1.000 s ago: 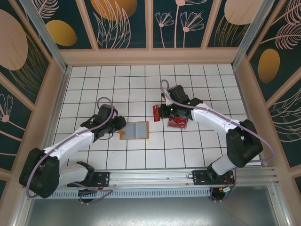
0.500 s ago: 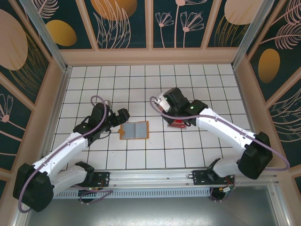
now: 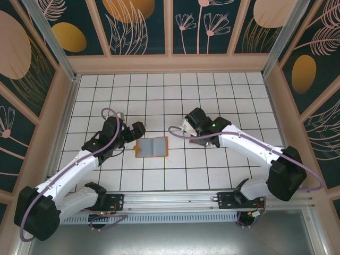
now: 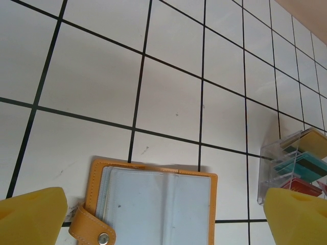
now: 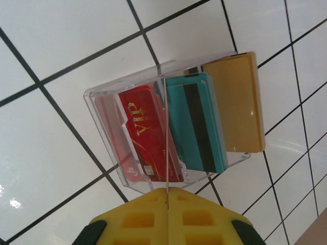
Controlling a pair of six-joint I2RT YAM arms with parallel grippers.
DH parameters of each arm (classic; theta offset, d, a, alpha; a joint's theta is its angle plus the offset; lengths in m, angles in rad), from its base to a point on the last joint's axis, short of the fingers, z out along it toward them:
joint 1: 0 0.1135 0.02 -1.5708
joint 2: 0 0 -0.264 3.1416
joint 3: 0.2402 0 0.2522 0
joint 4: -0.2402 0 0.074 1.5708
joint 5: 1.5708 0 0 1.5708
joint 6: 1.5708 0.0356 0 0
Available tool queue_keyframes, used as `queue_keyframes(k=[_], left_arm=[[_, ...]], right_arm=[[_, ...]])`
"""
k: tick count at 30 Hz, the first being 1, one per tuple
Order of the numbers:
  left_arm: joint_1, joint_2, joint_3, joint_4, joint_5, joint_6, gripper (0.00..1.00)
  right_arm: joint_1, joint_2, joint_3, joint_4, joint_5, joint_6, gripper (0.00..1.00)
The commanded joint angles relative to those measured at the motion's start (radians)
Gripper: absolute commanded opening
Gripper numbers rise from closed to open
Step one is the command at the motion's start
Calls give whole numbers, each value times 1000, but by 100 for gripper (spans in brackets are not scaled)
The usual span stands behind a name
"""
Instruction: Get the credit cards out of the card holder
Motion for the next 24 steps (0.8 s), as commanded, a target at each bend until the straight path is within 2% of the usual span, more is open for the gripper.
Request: queue_keyframes(k=[1,10,24], left_arm=[[2,-10,4,19,-20,19,99],[2,-5,6,15,-23,23,98],[2,7,3,23,-26,31,99]], right_arm=[[14,13,-35,-2,33,-48,0],[15,41,-101,83,60,-80,0],[15,65,-108,110,70,-123,0]])
